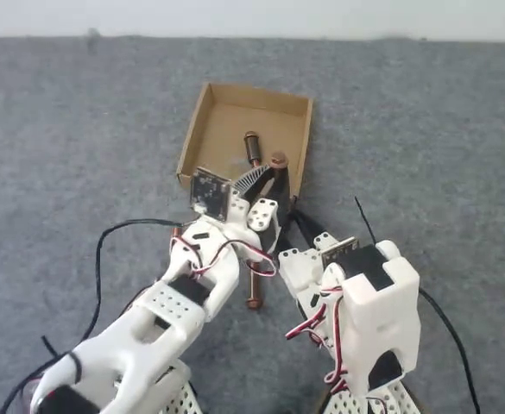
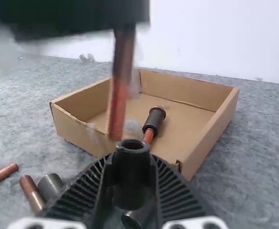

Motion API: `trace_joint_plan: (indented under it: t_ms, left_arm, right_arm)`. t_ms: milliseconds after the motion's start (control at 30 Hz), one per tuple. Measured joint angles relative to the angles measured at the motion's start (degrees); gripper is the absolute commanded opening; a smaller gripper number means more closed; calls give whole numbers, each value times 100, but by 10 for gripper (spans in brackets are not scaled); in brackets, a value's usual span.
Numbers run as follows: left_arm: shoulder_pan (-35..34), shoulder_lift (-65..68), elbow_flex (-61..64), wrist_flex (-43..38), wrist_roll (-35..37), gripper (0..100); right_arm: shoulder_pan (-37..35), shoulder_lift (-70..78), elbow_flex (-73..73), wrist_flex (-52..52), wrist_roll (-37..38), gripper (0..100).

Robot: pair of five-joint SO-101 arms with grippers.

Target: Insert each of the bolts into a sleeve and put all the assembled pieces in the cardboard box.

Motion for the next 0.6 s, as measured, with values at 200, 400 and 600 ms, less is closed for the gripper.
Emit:
trace_joint_plan:
  t_ms: [200,400,600]
  left_arm:
    - [0,563,-70,-695,-79,10]
    - [0,580,-70,-738,-79,10]
    - [70,580,-70,-747,-79,10]
  right_arm:
    - [-9,0,0,0,0,6]
    - [-18,-9,0,0,9,6]
    - [-18,-9,0,0,9,6]
